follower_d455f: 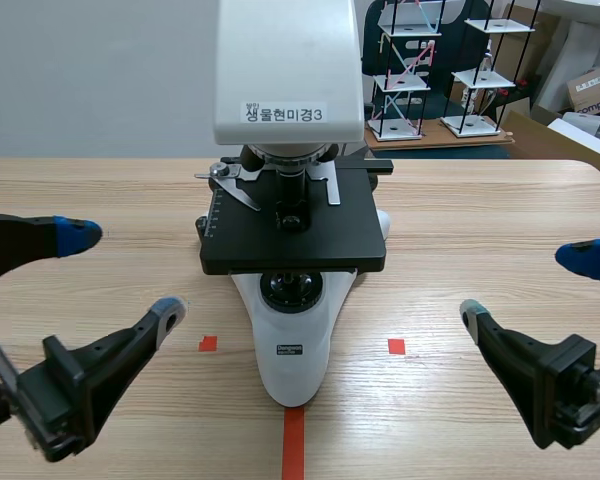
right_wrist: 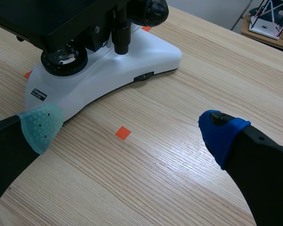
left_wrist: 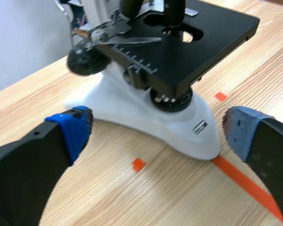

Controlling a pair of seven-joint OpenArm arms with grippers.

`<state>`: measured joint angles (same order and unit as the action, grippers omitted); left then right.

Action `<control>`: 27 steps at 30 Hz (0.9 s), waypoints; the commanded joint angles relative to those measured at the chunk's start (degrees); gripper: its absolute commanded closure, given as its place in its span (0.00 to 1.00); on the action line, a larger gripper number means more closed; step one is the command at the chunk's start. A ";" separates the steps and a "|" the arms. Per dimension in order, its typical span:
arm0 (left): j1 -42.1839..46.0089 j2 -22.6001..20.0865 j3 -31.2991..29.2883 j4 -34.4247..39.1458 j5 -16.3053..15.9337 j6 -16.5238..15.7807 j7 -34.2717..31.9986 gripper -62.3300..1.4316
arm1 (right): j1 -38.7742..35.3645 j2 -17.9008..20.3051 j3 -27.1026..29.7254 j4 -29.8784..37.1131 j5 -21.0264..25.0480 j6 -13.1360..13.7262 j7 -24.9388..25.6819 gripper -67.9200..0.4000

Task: Return to the home posture

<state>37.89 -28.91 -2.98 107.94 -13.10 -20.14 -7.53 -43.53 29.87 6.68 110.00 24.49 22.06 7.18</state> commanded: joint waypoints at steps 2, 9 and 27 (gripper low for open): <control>4.04 0.28 -2.16 3.04 -0.76 0.02 -2.86 0.00 | 0.52 -0.04 0.37 0.52 0.22 0.02 0.85 0.06; 11.37 0.26 -7.02 5.60 -0.74 -0.17 -6.60 0.00 | 0.52 -0.02 0.37 0.52 0.22 0.02 0.83 0.06; 11.93 0.28 -7.34 5.75 -0.63 0.09 -6.64 0.00 | 0.52 -0.02 0.37 0.52 0.22 0.04 0.83 0.06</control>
<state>49.82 -28.88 -10.52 112.92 -13.08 -20.14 -13.28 -43.53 29.87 6.68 110.00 24.47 22.06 7.18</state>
